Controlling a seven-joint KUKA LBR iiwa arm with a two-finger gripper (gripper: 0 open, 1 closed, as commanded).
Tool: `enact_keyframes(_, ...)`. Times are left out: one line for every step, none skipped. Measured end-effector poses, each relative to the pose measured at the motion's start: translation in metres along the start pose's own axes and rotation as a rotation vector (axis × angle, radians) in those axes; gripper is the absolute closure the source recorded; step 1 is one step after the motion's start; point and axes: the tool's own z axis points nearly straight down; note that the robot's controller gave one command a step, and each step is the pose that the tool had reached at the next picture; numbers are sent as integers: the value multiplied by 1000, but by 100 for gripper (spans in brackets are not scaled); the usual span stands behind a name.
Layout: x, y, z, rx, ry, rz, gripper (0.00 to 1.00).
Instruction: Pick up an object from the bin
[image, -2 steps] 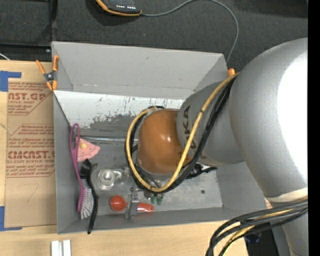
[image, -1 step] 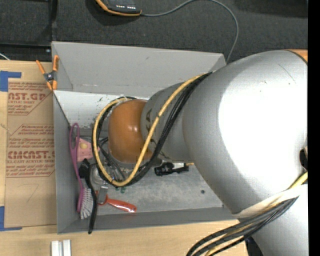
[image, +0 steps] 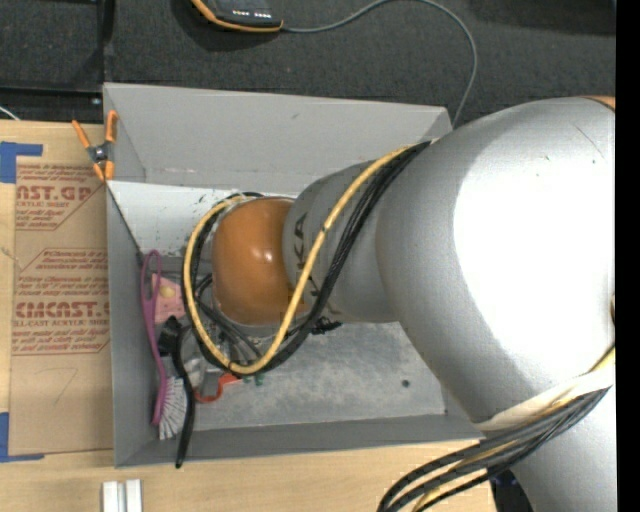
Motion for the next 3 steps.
enact_keyframes(0, 0, 0, 0, 0, 0, 100)
enact_keyframes(3, -1, -29, 4, 10, 0, 100)
enact_keyframes(2, 0, -71, 3, 10, 0, 100)
